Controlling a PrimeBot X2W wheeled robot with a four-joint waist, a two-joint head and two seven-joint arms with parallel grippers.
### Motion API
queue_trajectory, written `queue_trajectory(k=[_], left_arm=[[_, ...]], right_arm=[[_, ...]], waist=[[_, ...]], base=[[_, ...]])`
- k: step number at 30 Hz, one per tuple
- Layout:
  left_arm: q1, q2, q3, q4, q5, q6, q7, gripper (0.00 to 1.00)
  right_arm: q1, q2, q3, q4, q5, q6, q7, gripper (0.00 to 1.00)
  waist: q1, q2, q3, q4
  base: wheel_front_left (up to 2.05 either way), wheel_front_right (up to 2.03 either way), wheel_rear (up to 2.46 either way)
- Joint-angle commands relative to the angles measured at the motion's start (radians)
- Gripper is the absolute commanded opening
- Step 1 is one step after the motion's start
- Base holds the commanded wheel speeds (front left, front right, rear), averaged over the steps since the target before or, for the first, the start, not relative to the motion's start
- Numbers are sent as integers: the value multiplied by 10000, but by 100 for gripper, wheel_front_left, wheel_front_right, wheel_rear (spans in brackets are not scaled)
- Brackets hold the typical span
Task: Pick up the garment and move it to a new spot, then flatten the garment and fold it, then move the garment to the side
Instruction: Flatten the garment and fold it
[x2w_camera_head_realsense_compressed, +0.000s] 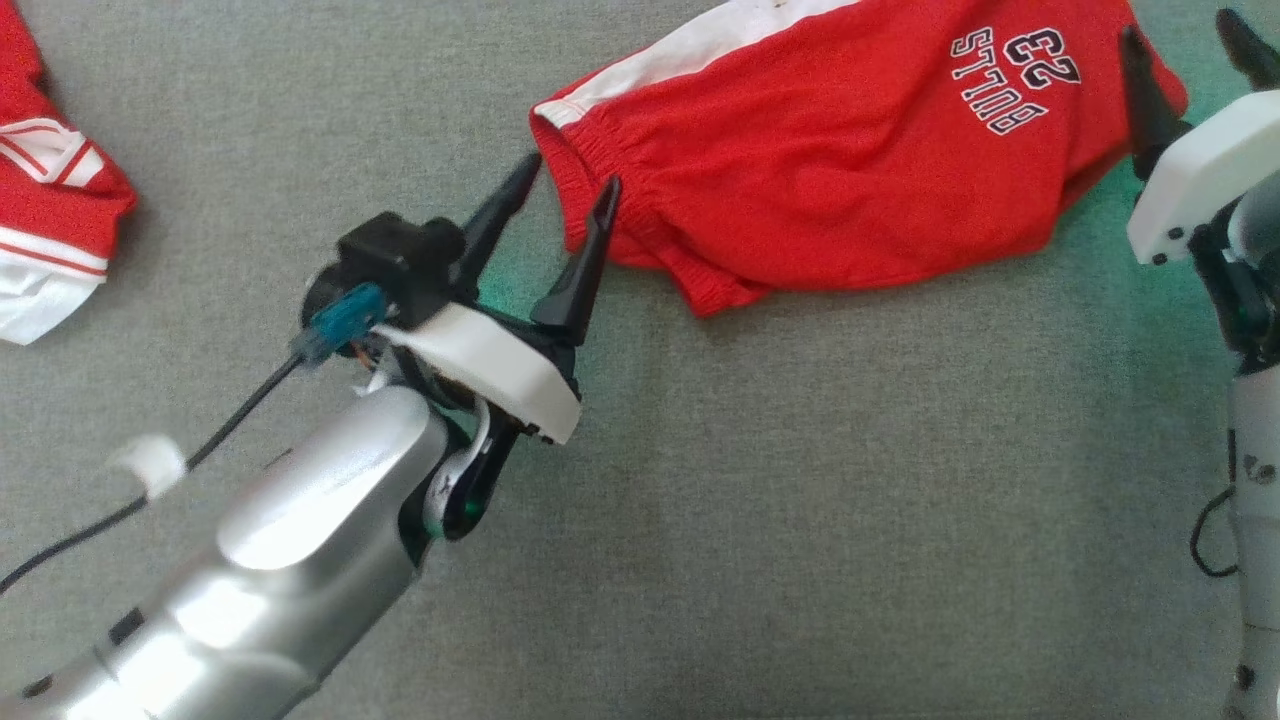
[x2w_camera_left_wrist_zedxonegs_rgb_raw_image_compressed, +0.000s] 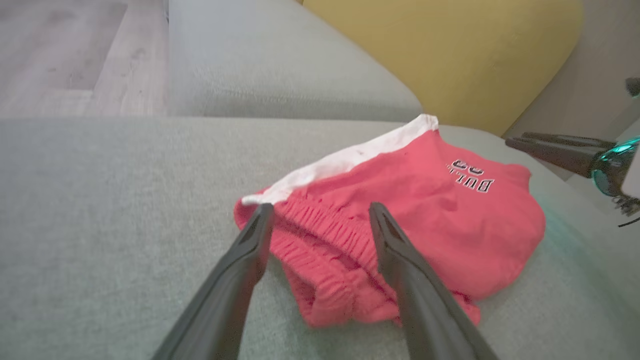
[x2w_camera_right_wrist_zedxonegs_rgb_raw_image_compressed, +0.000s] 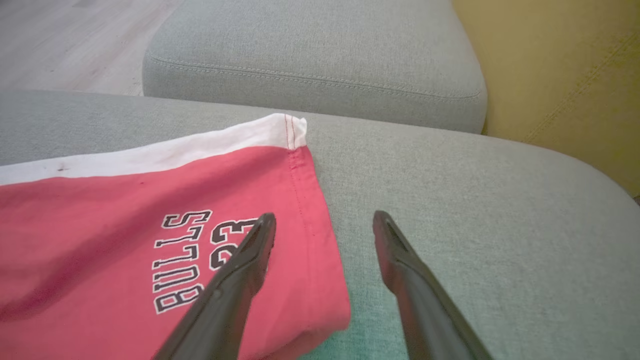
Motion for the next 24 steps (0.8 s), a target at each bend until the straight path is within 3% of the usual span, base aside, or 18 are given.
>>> queue_trajectory(k=[1, 6, 11, 15, 20, 21, 24], left_arm=[[-89, 499, 364, -778, 415, 376, -310, 100], [386, 615, 659, -1934, 1444, 1274, -1607, 100], [1259, 214, 852, -2325, 2599, 1625, -1897, 100], [1989, -160, 1329, -2593, 3349, 1559, -1905, 100], [3371, -607, 2185, -2514, 4052, 1044, -1908, 100], [3601, -693, 2410, -2492, 4155, 931, -1909, 100], [4215, -929, 3002, -2347, 4475, 550, -1909, 100]], right_arm=[[-172, -103, 156, -552, -137, -7, 41, 100], [-476, -191, 0, -156, -440, -7, 226, 100], [-918, -345, -360, 1057, -745, -7, 499, 100], [-1030, -181, -617, 1841, -493, -7, 887, 100], [-824, 454, -408, 2511, 1369, -7, 1648, 100], [-767, 436, -370, 2498, 1612, -7, 1608, 0], [-582, 327, -448, 2508, 2049, -7, 1240, 0]], waist=[[1, 0, 8, 1], [1, 0, 143, 254], [1, 0, 311, 738], [1, 0, 337, 967], [1, 0, 80, 1073], [1, 0, 26, 1047], [1, 0, -221, 904]], base=[[0, 0, 0], [0, 0, 0], [0, 0, 0], [0, 0, 0], [0, 0, 0], [0, 0, 0], [0, 0, 0]])
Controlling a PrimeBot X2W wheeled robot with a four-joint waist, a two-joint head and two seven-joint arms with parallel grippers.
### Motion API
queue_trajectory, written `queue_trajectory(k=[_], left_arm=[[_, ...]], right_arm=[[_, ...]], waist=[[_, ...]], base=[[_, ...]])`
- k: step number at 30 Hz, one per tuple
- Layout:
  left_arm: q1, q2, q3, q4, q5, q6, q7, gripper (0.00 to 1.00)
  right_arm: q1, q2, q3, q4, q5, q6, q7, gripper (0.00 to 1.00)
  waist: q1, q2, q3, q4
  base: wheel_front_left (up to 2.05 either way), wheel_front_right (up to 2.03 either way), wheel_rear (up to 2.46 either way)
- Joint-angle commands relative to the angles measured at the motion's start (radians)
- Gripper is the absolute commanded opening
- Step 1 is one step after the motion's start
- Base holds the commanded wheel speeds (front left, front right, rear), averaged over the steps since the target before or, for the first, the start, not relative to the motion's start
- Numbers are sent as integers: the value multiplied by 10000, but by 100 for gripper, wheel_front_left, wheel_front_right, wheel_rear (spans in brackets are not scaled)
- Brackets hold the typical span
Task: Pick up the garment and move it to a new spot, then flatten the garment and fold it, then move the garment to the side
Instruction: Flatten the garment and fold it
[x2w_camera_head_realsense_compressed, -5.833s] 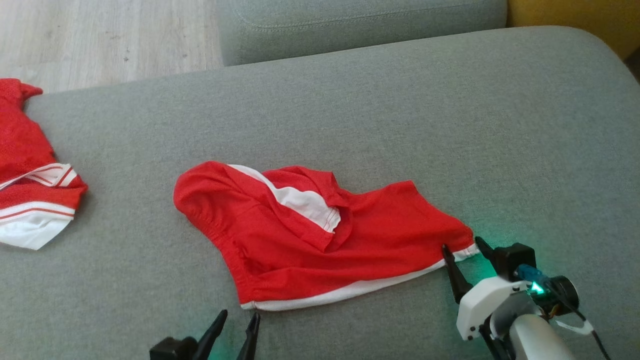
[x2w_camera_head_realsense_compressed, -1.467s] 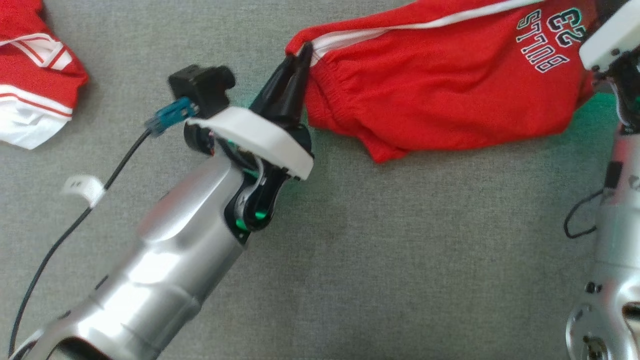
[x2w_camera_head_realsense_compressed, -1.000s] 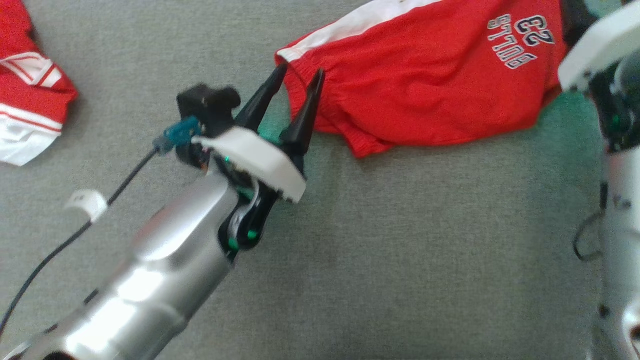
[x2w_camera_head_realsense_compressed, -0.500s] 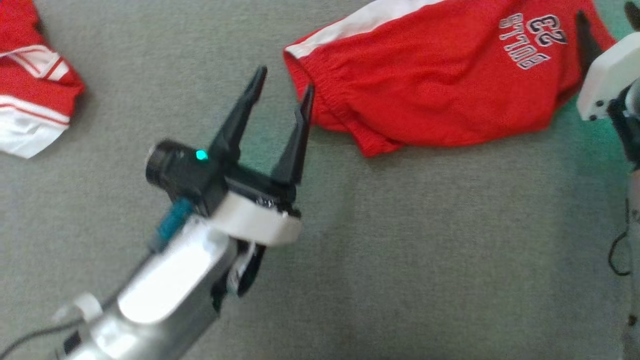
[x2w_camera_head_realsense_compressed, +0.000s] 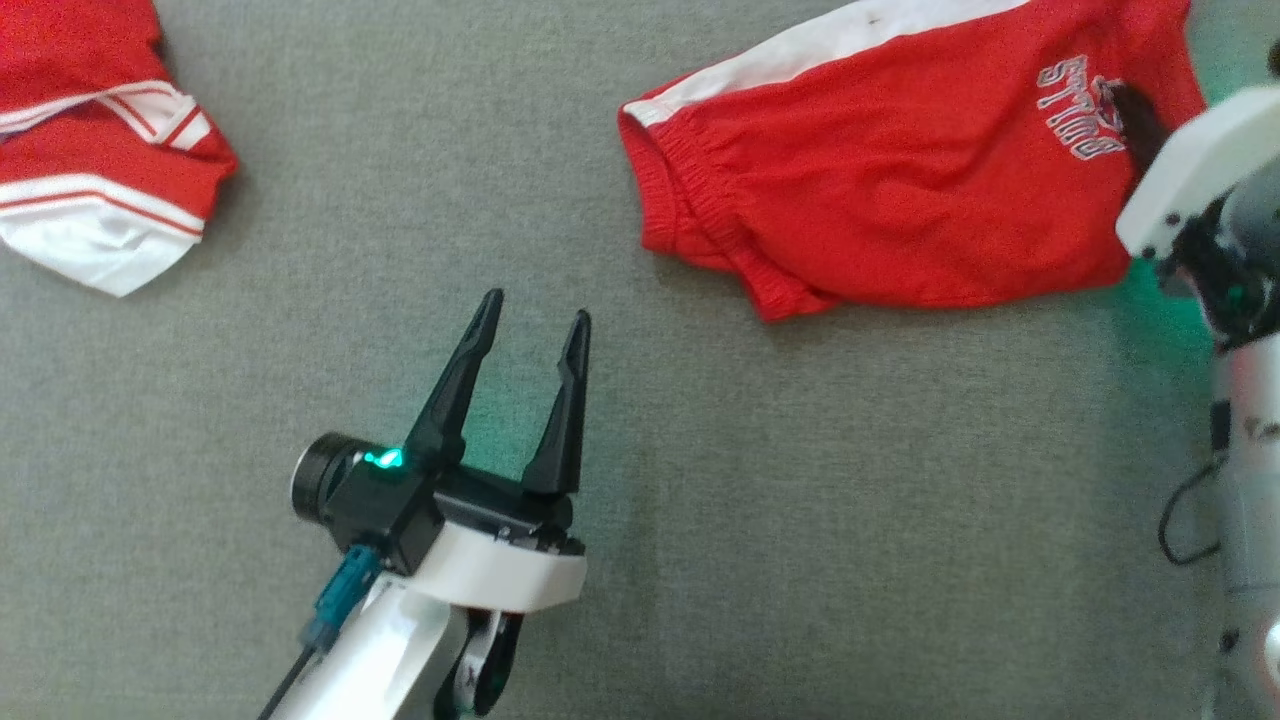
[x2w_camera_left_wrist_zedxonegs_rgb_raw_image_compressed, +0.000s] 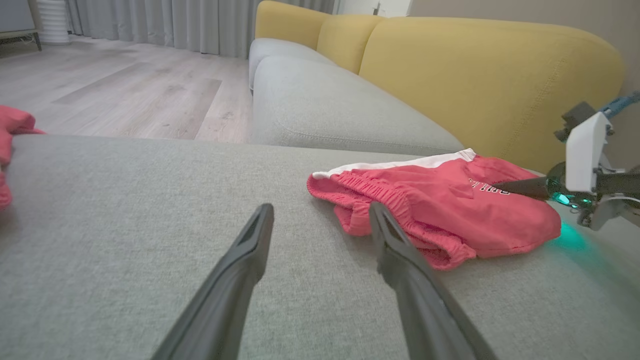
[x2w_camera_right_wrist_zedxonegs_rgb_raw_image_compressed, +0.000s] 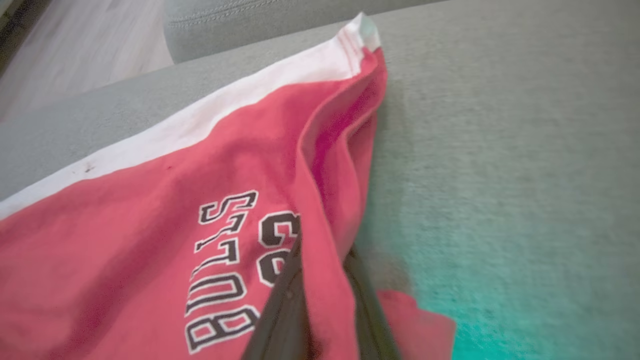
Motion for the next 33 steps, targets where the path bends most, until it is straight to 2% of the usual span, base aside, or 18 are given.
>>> queue_trajectory(k=[1, 5, 7, 11, 15, 19, 23, 28, 33], left_arm=[[98, -22, 525, -236, 134, -124, -63, 100], [812, -289, 1196, -62, 536, -624, -63, 100], [1285, -457, 1625, 119, 780, -991, -63, 100], [1745, -778, 2110, 322, 1067, -1420, -64, 100], [2100, -1103, 2512, 487, 1346, -1746, -64, 100], [2338, -1375, 2759, 651, 1567, -2078, -64, 100], [2365, -1615, 2808, 828, 1752, -2356, -64, 100], [2388, -1794, 2797, 1111, 1834, -2574, -64, 100], [2508, -1861, 2881, 1393, 1825, -2630, -64, 100]], right_arm=[[444, 50, 97, -116, 75, -7, -159, 0], [649, -238, -423, -70, 21, -7, -719, 0], [813, -620, -725, -160, -74, -7, -952, 0], [1077, -1259, -1301, -312, -160, -7, -1128, 0], [1134, -1553, -1505, -863, -352, -7, -1173, 0], [971, -1470, -647, -1610, -586, -7, -845, 0], [793, -873, 826, -1959, -502, -7, -192, 0], [907, -321, 2307, -1359, -629, -7, 72, 0], [966, 68, 2663, -583, -742, -7, -371, 0]], waist=[[0, 0, -206, -154], [0, 0, -630, -462], [0, 0, -885, -624], [0, 0, -1142, -622], [0, 0, -1344, -518], [0, 0, -1480, -374], [0, 0, -1543, -127], [0, 0, -1608, 310], [0, 0, -1722, 672]], base=[[0, 0, 0], [0, 0, 0], [0, 0, 0], [0, 0, 0], [0, 0, 0], [0, 0, 0], [0, 0, 0], [0, 0, 0], [0, 0, 0]])
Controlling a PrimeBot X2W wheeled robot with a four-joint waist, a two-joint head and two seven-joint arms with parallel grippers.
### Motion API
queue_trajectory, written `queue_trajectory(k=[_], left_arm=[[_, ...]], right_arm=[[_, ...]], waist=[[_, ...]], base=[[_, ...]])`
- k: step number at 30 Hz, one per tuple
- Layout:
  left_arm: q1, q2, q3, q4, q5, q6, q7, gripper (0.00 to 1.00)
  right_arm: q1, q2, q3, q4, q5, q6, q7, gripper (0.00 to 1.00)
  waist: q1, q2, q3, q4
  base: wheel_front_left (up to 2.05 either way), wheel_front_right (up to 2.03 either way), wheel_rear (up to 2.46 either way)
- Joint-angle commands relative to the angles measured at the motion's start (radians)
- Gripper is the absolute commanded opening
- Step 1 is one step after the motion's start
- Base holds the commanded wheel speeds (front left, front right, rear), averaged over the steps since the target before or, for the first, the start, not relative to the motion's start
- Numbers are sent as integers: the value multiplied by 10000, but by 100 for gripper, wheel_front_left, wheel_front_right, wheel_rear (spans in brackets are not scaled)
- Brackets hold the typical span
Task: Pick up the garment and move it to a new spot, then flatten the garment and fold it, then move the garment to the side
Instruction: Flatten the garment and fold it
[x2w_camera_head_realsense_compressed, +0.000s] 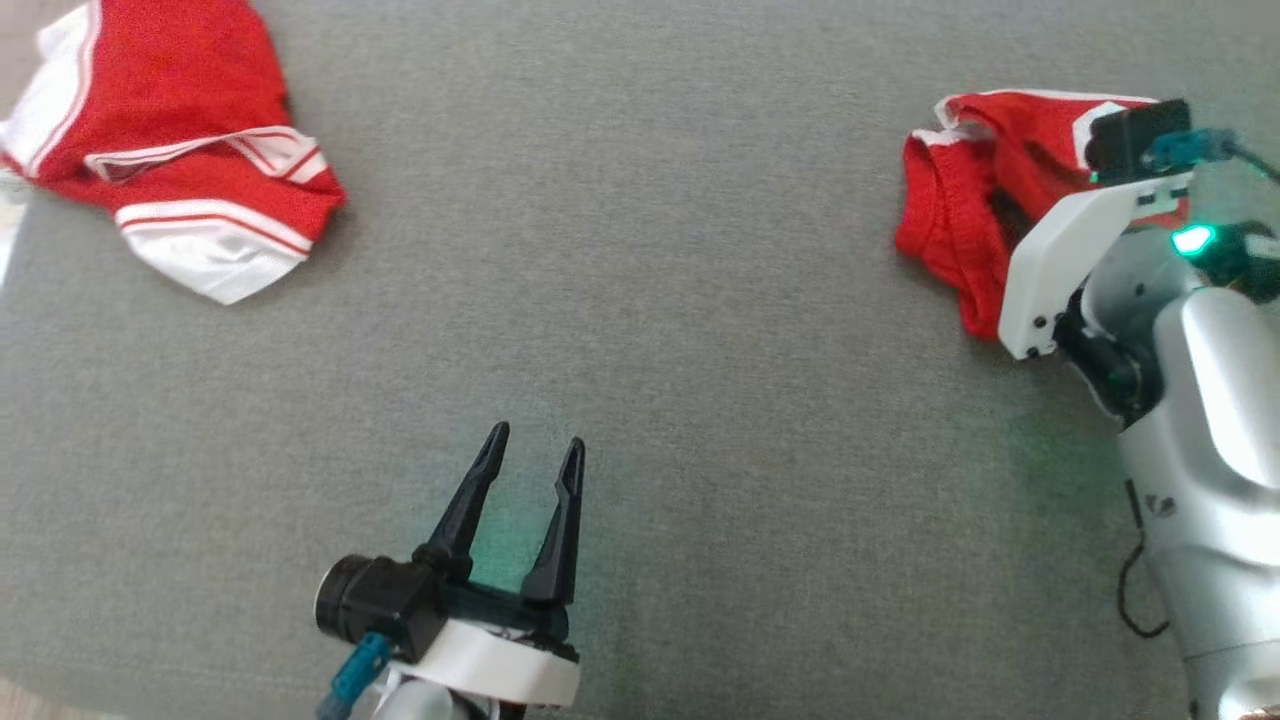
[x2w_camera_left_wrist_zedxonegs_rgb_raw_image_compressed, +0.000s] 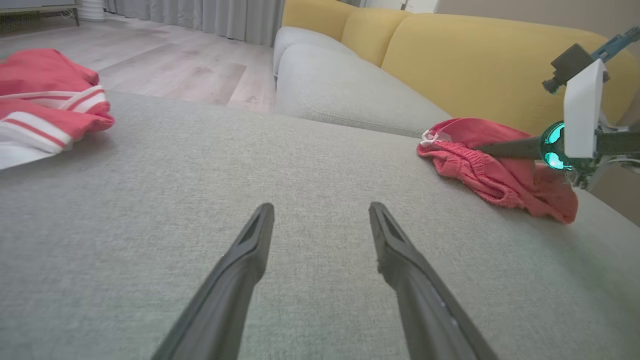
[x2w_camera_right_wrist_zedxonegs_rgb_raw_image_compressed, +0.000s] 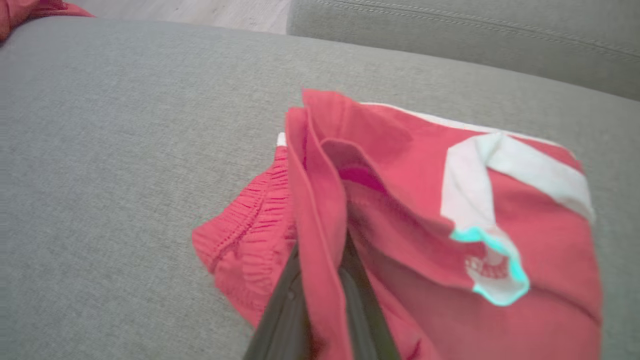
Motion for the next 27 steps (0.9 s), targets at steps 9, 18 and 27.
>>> queue_trajectory(k=[9, 18, 27], left_arm=[[243, -49, 424, -90, -36, -6, -64, 100], [374, -51, 619, -53, -81, 79, -64, 100], [916, -52, 1244, -251, 57, 149, -64, 100]], right_arm=[[-214, 108, 1012, 75, 14, -7, -562, 100], [472, 12, 1975, -1002, 474, -7, -1944, 100], [2786, -142, 566, -2706, -952, -7, -3962, 100]], waist=[[0, -1, -193, -12], [0, -1, -622, -515], [0, -1, -1410, -1120]], base=[[0, 0, 0], [0, 0, 0], [0, 0, 0]])
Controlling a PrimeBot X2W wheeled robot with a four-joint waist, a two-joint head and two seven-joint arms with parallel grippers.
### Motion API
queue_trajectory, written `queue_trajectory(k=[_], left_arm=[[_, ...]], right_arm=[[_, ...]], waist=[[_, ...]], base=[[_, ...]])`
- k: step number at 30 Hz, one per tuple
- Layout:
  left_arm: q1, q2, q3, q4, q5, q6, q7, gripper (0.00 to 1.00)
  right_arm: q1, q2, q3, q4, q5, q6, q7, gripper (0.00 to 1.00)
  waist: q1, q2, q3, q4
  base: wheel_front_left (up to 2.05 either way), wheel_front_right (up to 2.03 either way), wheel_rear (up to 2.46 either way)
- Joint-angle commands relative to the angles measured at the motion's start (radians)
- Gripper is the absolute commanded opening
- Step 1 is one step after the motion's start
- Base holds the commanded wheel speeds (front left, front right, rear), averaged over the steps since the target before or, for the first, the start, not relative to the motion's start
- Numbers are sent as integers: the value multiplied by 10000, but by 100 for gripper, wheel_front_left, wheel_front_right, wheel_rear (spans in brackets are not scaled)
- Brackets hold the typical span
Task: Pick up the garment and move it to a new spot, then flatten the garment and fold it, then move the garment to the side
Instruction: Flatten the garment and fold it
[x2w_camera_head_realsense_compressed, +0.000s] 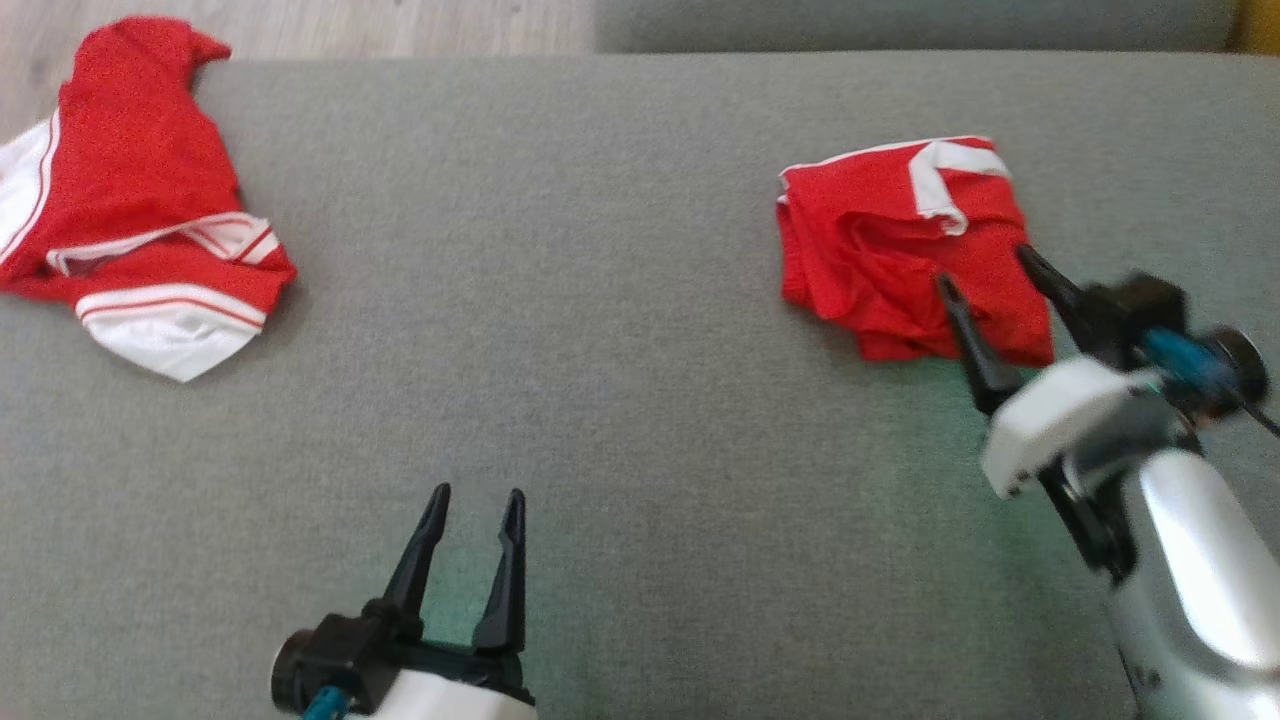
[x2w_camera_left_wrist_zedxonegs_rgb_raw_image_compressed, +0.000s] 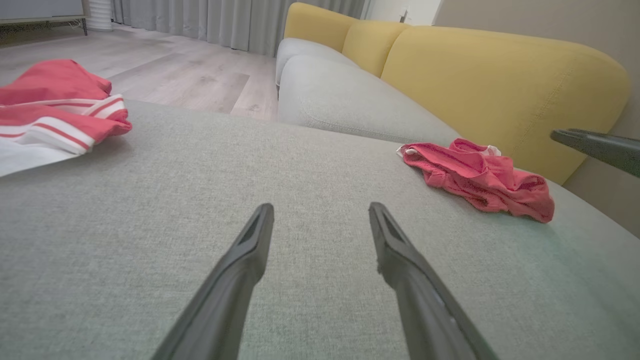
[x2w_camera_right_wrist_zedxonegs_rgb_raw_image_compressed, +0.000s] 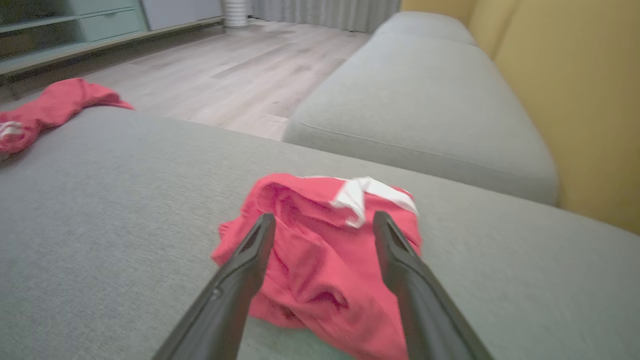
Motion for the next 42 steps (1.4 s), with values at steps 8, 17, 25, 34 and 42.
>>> queue_trajectory(k=[8, 17, 25, 34, 42], left_arm=[[218, -23, 701, -681, 140, 48, -66, 100], [-135, -24, 605, -733, 325, -164, -66, 100], [-453, -24, 565, -703, 223, -213, -66, 100], [-621, -24, 355, -740, 0, -113, -66, 100], [-801, -24, 5, -762, -197, -77, -66, 100]], right_arm=[[1147, 439, -2183, -786, -743, -7, -1067, 100], [-308, 488, -2461, 476, -435, -7, -502, 0], [-1603, 262, -2158, 2647, -587, -7, 163, 0], [-2514, 58, -1951, 4105, -980, -7, 208, 0], [-3481, 25, -1638, 4971, -1210, -7, 334, 0]], waist=[[1, -1, -498, -325], [1, -1, 105, 294], [1, -1, 559, 910], [1, -1, 876, 1344], [1, -1, 982, 1935]], base=[[0, 0, 0], [0, 0, 0], [0, 0, 0], [0, 0, 0], [0, 0, 0]])
